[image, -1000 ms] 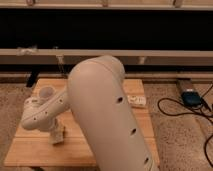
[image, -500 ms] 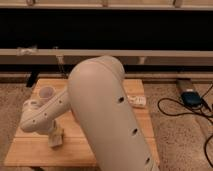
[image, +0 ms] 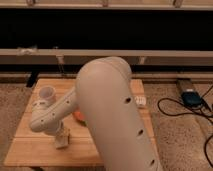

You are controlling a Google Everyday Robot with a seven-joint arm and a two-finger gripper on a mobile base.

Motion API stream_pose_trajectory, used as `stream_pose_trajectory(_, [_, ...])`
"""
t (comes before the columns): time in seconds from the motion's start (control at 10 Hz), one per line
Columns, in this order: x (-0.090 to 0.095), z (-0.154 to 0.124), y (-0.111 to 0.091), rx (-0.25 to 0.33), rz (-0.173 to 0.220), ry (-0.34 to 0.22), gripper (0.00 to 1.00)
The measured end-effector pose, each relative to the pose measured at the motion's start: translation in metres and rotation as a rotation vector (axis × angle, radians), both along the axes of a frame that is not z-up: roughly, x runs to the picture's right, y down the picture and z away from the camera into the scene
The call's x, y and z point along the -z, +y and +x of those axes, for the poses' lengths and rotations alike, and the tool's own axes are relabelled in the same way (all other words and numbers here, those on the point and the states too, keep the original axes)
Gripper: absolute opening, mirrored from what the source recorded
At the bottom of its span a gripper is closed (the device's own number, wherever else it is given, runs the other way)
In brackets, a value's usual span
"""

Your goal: Wipe the white sponge on the table

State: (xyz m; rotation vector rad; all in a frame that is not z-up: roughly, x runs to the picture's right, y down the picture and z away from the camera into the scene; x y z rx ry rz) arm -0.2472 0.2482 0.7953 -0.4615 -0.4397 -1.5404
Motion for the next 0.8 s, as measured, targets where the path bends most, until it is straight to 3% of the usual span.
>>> stream_pose_trajectory(0.3, [-0.005,0.021,-0.002,-0.054,-0.008,0.046,0.0])
stream_pose_trajectory(0.6, [-0.006,0.023,-0.002,-0.054,-0.008,0.048,0.0])
stream_pose_trajectory(0.8, [-0.01,0.036,-0.005,-0.083,-0.01,0.079,0.0])
